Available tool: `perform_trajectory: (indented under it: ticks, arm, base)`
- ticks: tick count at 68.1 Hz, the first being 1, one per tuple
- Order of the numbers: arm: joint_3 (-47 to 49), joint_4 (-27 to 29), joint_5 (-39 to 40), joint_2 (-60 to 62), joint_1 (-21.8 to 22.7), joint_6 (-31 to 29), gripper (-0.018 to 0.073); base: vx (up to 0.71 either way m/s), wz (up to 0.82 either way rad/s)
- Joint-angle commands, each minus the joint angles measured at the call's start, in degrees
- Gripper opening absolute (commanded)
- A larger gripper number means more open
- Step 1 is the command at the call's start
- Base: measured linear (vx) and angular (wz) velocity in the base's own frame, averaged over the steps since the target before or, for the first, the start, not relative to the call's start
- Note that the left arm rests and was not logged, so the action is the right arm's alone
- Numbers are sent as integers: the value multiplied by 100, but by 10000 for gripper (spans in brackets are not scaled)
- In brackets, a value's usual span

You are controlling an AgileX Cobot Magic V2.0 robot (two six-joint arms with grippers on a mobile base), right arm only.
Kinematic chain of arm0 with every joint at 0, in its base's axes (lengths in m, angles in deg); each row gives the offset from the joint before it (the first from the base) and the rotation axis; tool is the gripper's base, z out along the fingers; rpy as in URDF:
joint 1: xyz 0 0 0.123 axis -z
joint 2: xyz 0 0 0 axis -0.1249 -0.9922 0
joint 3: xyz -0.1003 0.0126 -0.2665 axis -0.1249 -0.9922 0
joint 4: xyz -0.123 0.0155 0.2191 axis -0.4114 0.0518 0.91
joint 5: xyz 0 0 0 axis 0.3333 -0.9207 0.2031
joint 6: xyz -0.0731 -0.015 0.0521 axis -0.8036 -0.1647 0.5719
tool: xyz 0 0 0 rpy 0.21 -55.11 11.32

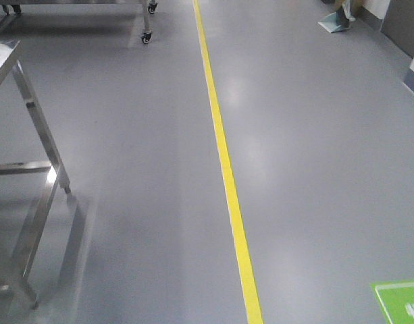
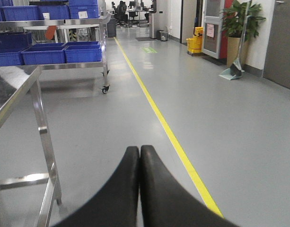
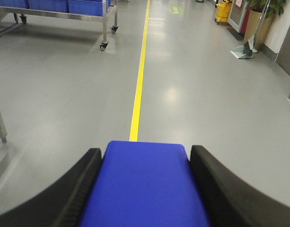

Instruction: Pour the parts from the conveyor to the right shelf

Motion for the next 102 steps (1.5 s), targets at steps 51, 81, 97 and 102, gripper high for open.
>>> perform_trajectory:
  ticks: [51, 81, 97, 102]
  arm:
    - [154, 28, 416, -76, 4, -21, -6]
    - [154, 15, 417, -76, 4, -21, -6]
    - [154, 17, 417, -76, 4, -21, -6]
    - [154, 23, 417, -76, 4, -21, -6]
  base:
    - [79, 1]
    - [82, 9]
    - [83, 4]
    - [85, 0]
